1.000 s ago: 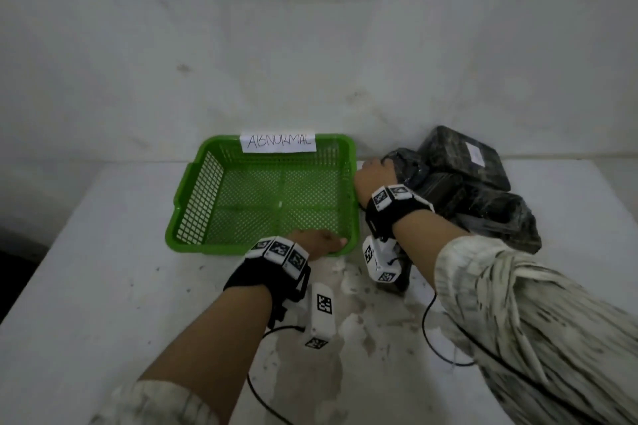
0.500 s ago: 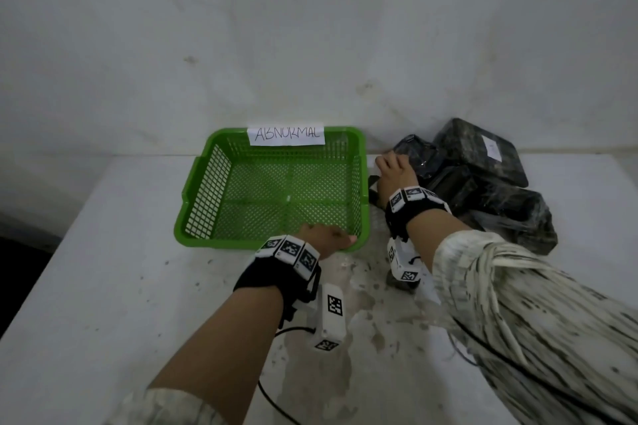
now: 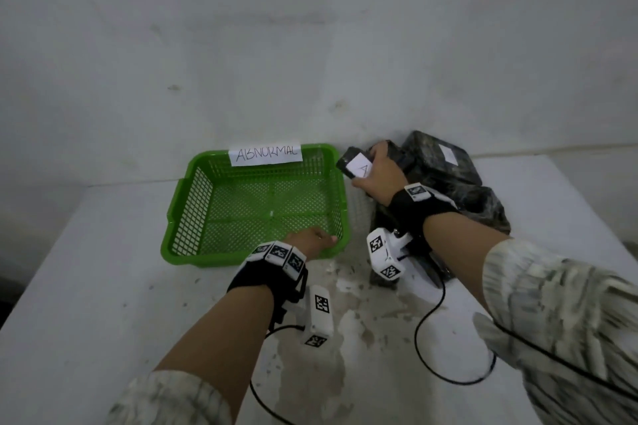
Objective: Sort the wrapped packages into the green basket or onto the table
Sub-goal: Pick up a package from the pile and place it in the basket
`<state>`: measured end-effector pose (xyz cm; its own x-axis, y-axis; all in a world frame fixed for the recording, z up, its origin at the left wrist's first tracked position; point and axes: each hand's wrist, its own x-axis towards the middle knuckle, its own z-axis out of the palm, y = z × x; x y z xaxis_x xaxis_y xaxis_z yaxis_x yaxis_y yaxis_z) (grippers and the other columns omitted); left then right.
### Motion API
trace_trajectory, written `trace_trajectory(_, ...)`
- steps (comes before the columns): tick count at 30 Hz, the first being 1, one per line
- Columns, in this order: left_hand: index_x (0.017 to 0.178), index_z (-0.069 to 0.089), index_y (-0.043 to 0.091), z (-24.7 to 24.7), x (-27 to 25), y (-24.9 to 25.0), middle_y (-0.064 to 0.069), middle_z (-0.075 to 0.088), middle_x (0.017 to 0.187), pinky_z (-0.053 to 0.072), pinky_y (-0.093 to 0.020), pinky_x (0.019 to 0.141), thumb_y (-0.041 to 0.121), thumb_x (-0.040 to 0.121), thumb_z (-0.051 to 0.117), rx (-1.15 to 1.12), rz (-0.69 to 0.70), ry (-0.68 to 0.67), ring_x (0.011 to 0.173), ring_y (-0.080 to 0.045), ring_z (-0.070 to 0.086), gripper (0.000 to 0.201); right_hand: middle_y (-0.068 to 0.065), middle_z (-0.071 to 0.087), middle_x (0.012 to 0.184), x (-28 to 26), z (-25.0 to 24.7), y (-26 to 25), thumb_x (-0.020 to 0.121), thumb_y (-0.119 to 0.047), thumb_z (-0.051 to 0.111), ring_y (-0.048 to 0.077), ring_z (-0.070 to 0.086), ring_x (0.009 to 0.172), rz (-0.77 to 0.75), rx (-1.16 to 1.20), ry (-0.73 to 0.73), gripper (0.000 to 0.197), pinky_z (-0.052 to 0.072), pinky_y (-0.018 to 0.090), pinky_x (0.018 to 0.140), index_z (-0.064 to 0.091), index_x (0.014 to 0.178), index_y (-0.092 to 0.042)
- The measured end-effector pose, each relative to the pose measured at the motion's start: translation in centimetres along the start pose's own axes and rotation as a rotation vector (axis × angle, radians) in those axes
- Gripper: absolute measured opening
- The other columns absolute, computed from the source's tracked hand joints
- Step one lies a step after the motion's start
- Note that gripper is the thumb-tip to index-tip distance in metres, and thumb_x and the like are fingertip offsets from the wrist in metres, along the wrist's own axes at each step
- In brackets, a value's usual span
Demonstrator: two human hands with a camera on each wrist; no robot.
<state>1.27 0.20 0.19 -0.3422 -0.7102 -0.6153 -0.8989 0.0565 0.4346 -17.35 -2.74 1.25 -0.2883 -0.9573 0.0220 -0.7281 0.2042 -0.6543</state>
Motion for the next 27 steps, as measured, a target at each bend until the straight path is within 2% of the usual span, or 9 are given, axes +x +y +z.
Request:
trace_trajectory(2,0.120,0.052,0.010,-0.1,-0.1,-0.2,-0.017,0.055,0.127,0.037,-0.040,0.103,0.042,0.097,0.039,-0.281,0.052,0.151,0.116,-0.030,0.052,0.042,0.009,0.057,0.103,-1.9,0.2,-1.0,0.074,-0.011,0.076,0.026,0.061,0.094,-0.038,0.184,-0.060,0.055,0.038,0.026,0.069,0.037,0.112,-0.010)
trace_trajectory(5,0.124,0.043,0.006,-0.7,-1.3,-0.3,-0.015,0.054,0.127,0.038,-0.034,0.091,0.040,0.099,0.033,-0.631,0.155,0.316,0.116,-0.028,0.051,0.043,0.010,0.055,0.119,-4.4,1.5,-2.3,0.075,-0.008,0.078,0.021,0.054,0.102,-0.064,0.293,-0.229,0.069,0.043,0.027,0.074,0.041,0.133,-0.005)
trace_trajectory(9,0.126,0.036,0.005,-1.4,-3.1,-0.6,-0.014,0.053,0.126,0.043,-0.027,0.069,0.032,0.098,0.042,-0.935,0.223,0.300,0.100,-0.022,0.054,0.040,0.010,0.058,0.115,-7.4,2.9,-3.9,0.075,-0.002,0.077,0.023,0.059,0.102,0.019,0.587,-0.345,0.068,0.051,0.031,0.078,0.040,0.133,-0.006)
trace_trajectory(12,0.128,0.036,0.006,-1.1,-4.0,-1.5,-0.017,0.052,0.131,0.044,-0.025,0.066,0.025,0.097,0.047,-0.957,0.241,0.298,0.098,-0.022,0.054,0.038,0.004,0.059,0.112,-9.6,3.0,-5.2,0.088,-0.022,0.067,0.018,0.059,0.097,0.136,0.744,-0.392,0.054,0.050,0.031,0.080,0.039,0.134,-0.013)
trace_trajectory(14,0.128,0.038,0.006,-1.0,-4.6,-2.0,-0.018,0.052,0.131,0.044,-0.025,0.067,0.023,0.096,0.048,-0.934,0.253,0.268,0.099,-0.022,0.054,0.037,0.004,0.058,0.111,-10.6,3.0,-5.4,0.095,-0.039,0.055,0.021,0.058,0.100,0.242,0.849,-0.374,0.043,0.051,0.040,0.084,0.044,0.128,-0.013)
trace_trajectory(16,0.131,0.039,0.004,-0.8,-5.2,-2.3,-0.017,0.053,0.130,0.044,-0.020,0.061,0.021,0.096,0.048,-0.901,0.262,0.241,0.098,-0.020,0.053,0.040,0.005,0.058,0.104,-11.1,3.1,-5.4,0.097,-0.045,0.047,0.023,0.057,0.100,0.283,0.851,-0.312,0.040,0.049,0.050,0.094,0.047,0.120,-0.011)
trace_trajectory(19,0.131,0.041,0.001,-0.6,-5.8,-2.3,-0.016,0.054,0.127,0.041,-0.015,0.057,0.021,0.097,0.046,-0.867,0.278,0.250,0.096,-0.018,0.052,0.039,0.007,0.058,0.101,-11.6,3.4,-5.4,0.098,-0.042,0.048,0.022,0.055,0.096,0.215,0.756,-0.245,0.032,0.047,0.048,0.095,0.047,0.106,-0.012)
trace_trajectory(22,0.128,0.043,0.001,-0.5,-5.8,-2.3,-0.016,0.056,0.123,0.042,-0.019,0.063,0.024,0.096,0.049,-0.863,0.285,0.281,0.097,-0.019,0.052,0.039,0.010,0.056,0.102,-12.2,3.7,-5.7,0.098,-0.038,0.050,0.021,0.054,0.092,0.174,0.767,-0.192,0.025,0.048,0.042,0.087,0.046,0.100,-0.012)
trace_trajectory(27,0.122,0.050,0.005,-0.5,-5.9,-2.5,-0.009,0.058,0.110,0.046,-0.031,0.075,0.028,0.094,0.052,-0.942,0.304,0.350,0.100,-0.023,0.055,0.036,0.004,0.064,0.098,-13.4,3.5,-6.0,0.097,-0.026,0.054,0.018,0.062,0.087,0.214,0.936,-0.270,0.023,0.055,0.041,0.076,0.050,0.116,-0.013)
